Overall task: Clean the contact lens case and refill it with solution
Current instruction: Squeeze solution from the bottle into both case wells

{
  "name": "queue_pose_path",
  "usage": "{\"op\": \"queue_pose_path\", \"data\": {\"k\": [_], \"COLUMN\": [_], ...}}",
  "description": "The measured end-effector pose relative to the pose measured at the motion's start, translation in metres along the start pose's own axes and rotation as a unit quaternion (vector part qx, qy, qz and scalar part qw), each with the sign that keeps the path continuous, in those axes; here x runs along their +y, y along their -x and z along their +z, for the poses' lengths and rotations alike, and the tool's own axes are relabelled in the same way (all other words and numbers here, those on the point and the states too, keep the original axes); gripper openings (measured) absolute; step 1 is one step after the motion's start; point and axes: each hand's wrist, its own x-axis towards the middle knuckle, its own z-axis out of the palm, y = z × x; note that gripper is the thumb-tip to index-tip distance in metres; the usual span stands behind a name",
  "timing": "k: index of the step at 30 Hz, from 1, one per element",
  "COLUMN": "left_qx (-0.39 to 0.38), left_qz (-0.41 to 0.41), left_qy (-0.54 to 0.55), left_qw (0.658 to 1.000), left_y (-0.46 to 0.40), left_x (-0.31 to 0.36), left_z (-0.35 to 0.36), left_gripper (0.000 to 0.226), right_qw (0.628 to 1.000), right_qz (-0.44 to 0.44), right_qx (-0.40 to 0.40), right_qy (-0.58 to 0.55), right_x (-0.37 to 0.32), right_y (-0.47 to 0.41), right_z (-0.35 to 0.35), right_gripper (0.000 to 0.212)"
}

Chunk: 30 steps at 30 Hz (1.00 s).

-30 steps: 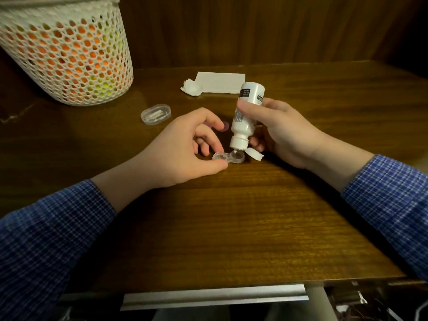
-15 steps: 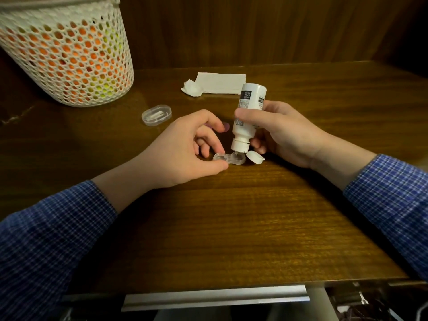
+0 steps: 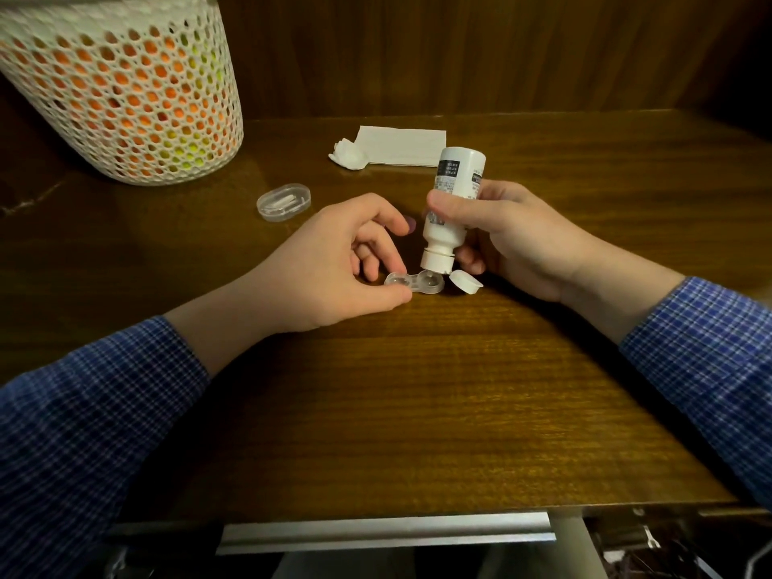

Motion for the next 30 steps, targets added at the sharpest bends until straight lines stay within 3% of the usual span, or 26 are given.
{"op": "queue_pose_path", "data": {"k": [20,25,30], "left_qx": [-0.005,-0.005,-0.004], "left_qz": [-0.003,0.0,-0.001], "left_qy": [0.01,0.01,0.01], "left_qw": [1.0,1.0,1.0], "left_y": [-0.0004,0.0,0.0002], "left_x": [0.0007,0.0001,0.0003], "left_z": [-0.0009,-0.0016,-0.0016], "left_gripper": [0.054,0.054,0.054], "right_qw": [1.0,0.999,0.995], "right_qz": [0.008,0.013,0.042], "right_qx": [-0.006,-0.004,0.04], "right_qy": [-0.018,-0.04,-0.079], "right_x": [0.0015,0.0008,0.0012], "right_y": [-0.0018,-0.0018,-0.0055], "right_z": [-0.001,-0.0016,-0.0035], "right_gripper": [0.019,0.028,0.026]}}
